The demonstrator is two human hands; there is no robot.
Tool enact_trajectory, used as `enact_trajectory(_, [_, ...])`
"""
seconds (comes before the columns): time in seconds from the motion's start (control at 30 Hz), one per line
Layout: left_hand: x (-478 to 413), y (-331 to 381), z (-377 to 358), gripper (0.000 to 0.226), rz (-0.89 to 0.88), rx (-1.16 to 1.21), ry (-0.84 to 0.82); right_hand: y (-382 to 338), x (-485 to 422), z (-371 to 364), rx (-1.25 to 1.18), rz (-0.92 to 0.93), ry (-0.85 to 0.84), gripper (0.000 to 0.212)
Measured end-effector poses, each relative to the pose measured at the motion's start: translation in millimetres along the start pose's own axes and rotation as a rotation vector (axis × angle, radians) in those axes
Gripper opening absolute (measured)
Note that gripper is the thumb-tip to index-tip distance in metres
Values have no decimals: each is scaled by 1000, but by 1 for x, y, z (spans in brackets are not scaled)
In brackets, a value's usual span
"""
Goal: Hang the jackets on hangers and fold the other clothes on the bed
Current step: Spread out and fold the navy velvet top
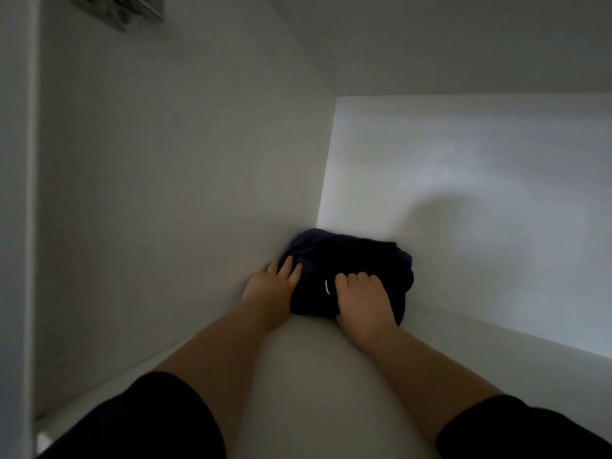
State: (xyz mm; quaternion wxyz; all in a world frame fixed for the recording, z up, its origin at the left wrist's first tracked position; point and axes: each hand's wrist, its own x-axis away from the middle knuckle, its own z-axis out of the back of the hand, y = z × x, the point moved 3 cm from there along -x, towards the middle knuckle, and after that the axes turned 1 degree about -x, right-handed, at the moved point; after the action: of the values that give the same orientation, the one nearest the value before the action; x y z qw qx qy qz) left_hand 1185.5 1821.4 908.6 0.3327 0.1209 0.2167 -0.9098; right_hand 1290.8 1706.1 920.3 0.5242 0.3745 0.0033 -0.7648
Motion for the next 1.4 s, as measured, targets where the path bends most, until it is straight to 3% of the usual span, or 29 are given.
enact_trajectory(0.2, [32,-13,18,76,-40,-63,23,2,3,17,-95,26,-43,46])
enact_trajectory(0.33, [77,-18,48,73,71,-205,-11,-1,6,55,-287,-78,-65,58])
enact_trajectory(0.67, [297,-63,198,68,214,-476,173,-86,81,230,-715,53,457,49])
enact_trajectory(0.77, [400,-86,231,66,318,-514,183,-142,127,283,-873,144,583,45])
enact_trajectory(1.03, [721,-150,287,70,726,-574,45,-354,278,451,-1089,582,624,56])
enact_trajectory(1.4, [1162,-153,385,71,1327,-769,-175,-639,547,723,-1424,1228,558,60])
